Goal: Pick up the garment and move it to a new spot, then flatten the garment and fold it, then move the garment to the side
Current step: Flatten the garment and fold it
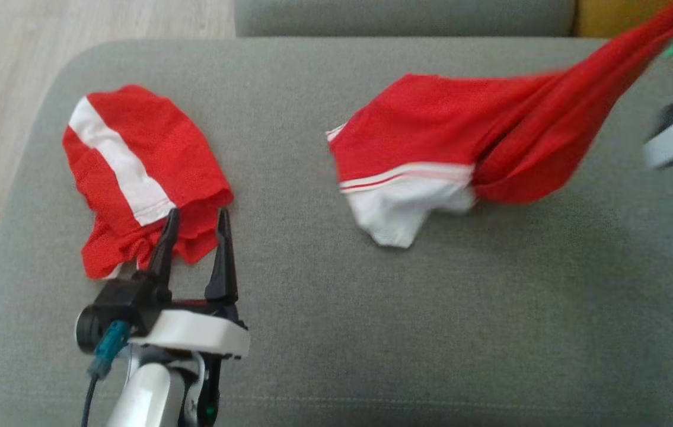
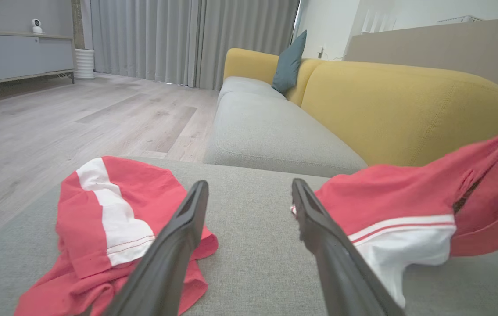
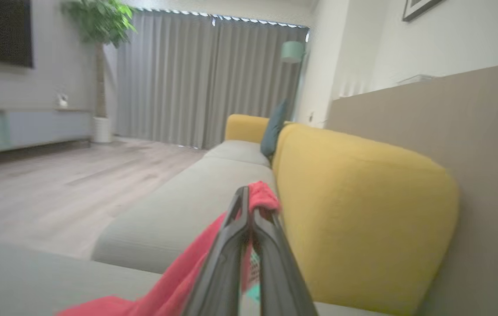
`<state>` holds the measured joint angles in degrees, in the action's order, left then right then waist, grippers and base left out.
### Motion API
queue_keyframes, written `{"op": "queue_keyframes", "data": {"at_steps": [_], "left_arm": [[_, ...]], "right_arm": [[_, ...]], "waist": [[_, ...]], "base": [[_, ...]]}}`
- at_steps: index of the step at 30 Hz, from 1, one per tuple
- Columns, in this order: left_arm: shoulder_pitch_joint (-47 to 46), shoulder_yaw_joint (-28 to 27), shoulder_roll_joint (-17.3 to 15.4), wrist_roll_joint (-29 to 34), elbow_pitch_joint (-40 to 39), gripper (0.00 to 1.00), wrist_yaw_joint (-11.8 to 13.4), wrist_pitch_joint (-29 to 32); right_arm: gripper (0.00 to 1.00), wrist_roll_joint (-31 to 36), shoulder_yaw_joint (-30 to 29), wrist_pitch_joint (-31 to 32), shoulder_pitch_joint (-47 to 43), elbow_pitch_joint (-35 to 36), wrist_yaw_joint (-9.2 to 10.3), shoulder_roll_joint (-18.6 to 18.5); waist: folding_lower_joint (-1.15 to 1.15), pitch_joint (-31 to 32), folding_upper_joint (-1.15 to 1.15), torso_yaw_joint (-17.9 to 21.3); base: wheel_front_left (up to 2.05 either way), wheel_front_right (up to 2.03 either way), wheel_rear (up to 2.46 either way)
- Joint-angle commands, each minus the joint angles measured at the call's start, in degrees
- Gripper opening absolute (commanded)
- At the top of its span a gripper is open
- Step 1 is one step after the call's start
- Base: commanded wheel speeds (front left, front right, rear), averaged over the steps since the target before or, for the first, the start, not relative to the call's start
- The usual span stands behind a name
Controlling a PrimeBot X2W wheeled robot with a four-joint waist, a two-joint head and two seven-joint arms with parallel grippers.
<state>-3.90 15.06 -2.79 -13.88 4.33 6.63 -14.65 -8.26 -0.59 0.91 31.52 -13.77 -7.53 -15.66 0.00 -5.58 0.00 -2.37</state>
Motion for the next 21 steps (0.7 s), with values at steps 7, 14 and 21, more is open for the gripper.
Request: {"op": "queue_keyframes", "data": {"at_steps": [7,14,21], "left_arm": [[-6.22,-0.85,-0.09,-0.69,-1.90,1.00,-0.45,-0.35],[-7.02,-1.09,-0.09,-0.92,-1.23,1.00,-0.43,-0.35],[-6.79,-1.64,-0.09,-0.70,-0.88,1.00,-0.41,-0.35]], "right_arm": [[1.00,8.58,-10.33,2.28,8.31,-11.22,0.04,-7.86],[1.00,11.08,-11.79,0.92,10.16,-16.34,0.04,-5.26],[1.00,9.90,-7.93,-3.37,8.39,-13.73,0.04,-1.47]], "waist": [[0.00,-5.85,0.00,-1.32],[0.00,-6.62,0.00,-1.18],[0.00,-4.51,0.00,-0.13]], "base": [[0.00,0.00,0.00],[0.00,0.00,0.00],[0.00,0.00,0.00]]}}
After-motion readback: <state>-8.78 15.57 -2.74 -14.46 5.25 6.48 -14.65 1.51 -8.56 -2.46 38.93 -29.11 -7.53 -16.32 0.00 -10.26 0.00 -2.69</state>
